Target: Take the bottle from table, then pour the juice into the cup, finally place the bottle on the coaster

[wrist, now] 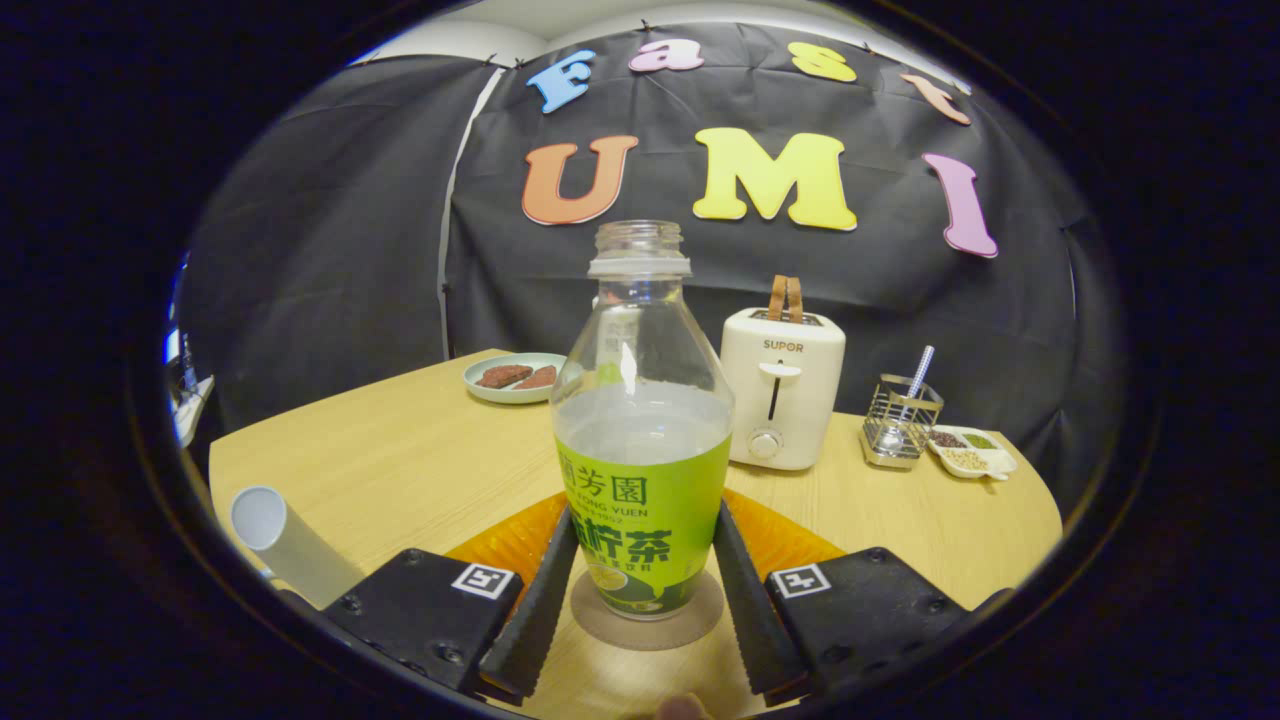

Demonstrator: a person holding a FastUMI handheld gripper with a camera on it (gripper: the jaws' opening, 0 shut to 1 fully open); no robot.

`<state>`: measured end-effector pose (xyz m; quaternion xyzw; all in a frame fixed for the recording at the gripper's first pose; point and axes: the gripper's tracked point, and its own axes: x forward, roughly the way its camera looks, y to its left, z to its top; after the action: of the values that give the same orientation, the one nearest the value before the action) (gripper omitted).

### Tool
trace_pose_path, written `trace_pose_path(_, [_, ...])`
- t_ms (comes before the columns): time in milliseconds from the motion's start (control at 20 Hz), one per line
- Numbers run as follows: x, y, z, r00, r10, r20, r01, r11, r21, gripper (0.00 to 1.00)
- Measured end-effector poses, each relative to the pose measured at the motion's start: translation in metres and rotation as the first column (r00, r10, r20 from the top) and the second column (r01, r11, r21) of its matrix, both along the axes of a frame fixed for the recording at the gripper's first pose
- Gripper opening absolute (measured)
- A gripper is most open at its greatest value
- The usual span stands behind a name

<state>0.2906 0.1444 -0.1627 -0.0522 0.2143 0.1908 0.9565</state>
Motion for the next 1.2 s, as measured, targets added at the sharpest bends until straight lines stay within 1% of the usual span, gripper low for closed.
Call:
trace_pose_path(200, [0.001,0.000,-0.003,1.000,-0.006,0.001,0.006,1.000,0.003,0.80])
trace_pose_path(400, [-0.002,-0.001,-0.001,1.000,-0.014,0.011,0.014,1.000,0.003,0.84])
trace_pose_path(550, [-0.002,-0.002,0.004,0.999,-0.032,0.029,0.031,0.999,0.019,0.98])
trace_pose_path(600, [-0.007,-0.003,0.008,0.999,-0.035,0.033,0.034,0.999,0.021,1.00])
trace_pose_path(650, [-0.009,-0.005,0.010,0.998,-0.039,0.039,0.038,0.999,0.019,1.00])
trace_pose_path(800, [-0.025,-0.010,0.021,0.997,-0.053,0.064,0.051,0.998,0.024,1.00])
trace_pose_path(950, [-0.049,-0.020,0.047,0.988,-0.084,0.130,0.084,0.996,0.007,1.00])
trace_pose_path(1050, [-0.074,-0.023,0.068,0.979,-0.111,0.169,0.108,0.994,0.026,1.00])
trace_pose_path(1200, [-0.121,-0.033,0.106,0.954,-0.172,0.245,0.167,0.985,0.040,1.00])
